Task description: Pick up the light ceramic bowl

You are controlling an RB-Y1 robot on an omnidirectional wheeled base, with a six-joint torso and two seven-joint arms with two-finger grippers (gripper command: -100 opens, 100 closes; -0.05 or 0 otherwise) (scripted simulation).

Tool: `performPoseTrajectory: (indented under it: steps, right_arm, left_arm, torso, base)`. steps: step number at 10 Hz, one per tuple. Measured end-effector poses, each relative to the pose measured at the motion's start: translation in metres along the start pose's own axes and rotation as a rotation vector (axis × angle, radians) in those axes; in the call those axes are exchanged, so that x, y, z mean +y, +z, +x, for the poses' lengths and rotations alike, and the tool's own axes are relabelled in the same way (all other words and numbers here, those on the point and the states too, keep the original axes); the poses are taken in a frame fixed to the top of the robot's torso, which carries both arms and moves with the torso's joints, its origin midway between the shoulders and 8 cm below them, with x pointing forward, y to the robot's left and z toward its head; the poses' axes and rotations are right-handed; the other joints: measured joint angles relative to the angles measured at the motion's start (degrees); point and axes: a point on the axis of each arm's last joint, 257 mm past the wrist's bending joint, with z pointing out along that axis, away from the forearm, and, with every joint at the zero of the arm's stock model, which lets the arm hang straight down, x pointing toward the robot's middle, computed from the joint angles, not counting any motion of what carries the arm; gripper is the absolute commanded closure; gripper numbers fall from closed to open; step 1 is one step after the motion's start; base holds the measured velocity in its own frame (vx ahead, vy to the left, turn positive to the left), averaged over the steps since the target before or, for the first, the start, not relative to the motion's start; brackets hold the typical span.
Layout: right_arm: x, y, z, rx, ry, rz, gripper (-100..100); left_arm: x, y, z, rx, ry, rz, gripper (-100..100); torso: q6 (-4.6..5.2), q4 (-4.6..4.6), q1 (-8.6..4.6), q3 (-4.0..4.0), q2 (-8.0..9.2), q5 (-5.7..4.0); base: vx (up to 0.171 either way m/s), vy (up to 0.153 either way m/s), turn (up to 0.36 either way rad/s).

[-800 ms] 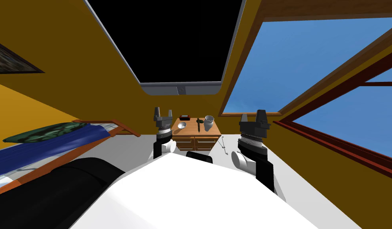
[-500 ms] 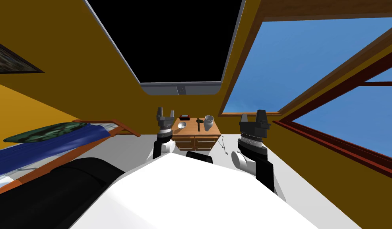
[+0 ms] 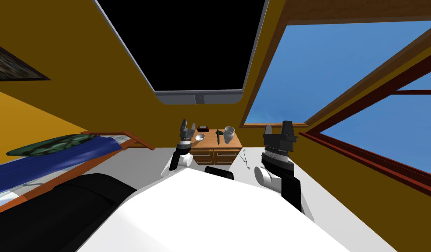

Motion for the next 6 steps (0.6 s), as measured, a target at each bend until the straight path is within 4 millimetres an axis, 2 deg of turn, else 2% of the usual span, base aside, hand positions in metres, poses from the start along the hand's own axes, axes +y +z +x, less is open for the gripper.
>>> performPoseTrajectory:
  steps: [6]
  right_arm:
    - [0.0, 0.0, 0.0, 0.0, 0.0, 0.0, 0]
  left_arm:
    - [0.062, 0.002, 0.003, 0.036, 0.019, -0.17, -100]
  torso:
    - [0.0, 0.0, -0.01, -0.01, -0.01, 0.0]
  base:
    - [-0.022, -0.011, 0.006]
